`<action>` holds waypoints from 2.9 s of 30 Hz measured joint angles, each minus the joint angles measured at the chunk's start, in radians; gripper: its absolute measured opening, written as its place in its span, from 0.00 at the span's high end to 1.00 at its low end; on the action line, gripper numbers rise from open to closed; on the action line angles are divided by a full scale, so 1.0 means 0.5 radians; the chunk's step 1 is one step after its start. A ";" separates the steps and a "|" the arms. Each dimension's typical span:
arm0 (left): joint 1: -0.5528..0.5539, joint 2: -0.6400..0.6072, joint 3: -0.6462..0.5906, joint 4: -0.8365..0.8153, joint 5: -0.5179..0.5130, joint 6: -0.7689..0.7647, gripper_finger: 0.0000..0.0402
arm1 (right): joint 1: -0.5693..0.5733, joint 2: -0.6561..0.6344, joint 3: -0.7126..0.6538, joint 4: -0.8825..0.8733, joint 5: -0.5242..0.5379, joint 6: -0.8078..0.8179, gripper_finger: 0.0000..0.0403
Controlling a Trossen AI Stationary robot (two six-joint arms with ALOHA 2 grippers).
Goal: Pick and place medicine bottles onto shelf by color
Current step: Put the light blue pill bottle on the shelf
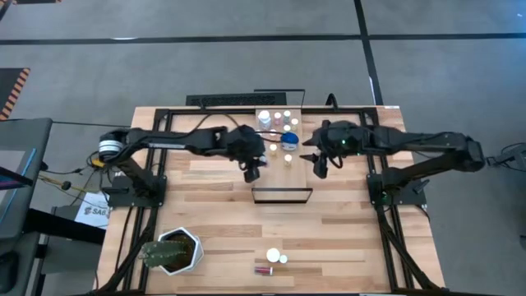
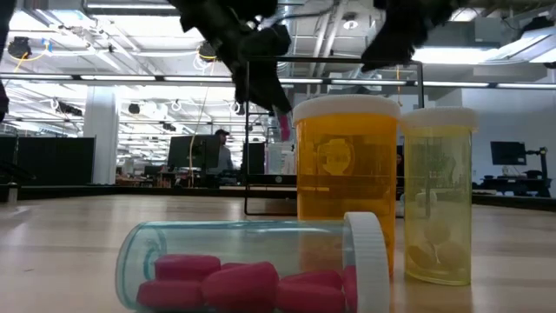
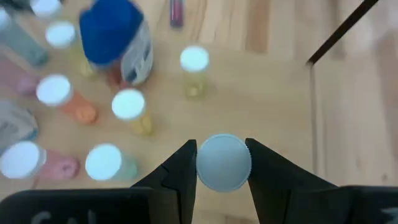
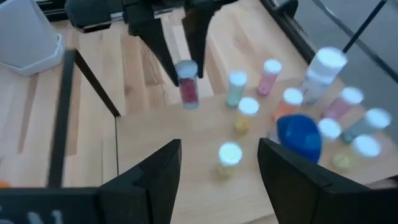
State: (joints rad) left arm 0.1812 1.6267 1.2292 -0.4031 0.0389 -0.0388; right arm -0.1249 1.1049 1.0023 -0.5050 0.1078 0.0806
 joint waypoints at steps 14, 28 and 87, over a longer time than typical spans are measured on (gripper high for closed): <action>0.033 0.282 0.204 -0.253 0.000 0.008 0.74 | -0.014 -0.211 -0.700 0.634 0.013 0.160 0.42; 0.048 0.320 0.200 -0.330 -0.095 -0.039 0.74 | -0.013 -0.206 -0.774 0.762 0.012 0.170 0.42; 0.059 0.407 0.615 -0.688 0.272 0.216 0.56 | -0.122 -0.206 -0.453 -0.488 0.420 0.756 0.42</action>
State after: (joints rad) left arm 0.2106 1.8301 1.5369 -0.7471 0.1749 0.0691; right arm -0.1861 1.0019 0.7757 -0.7492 0.3179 0.4585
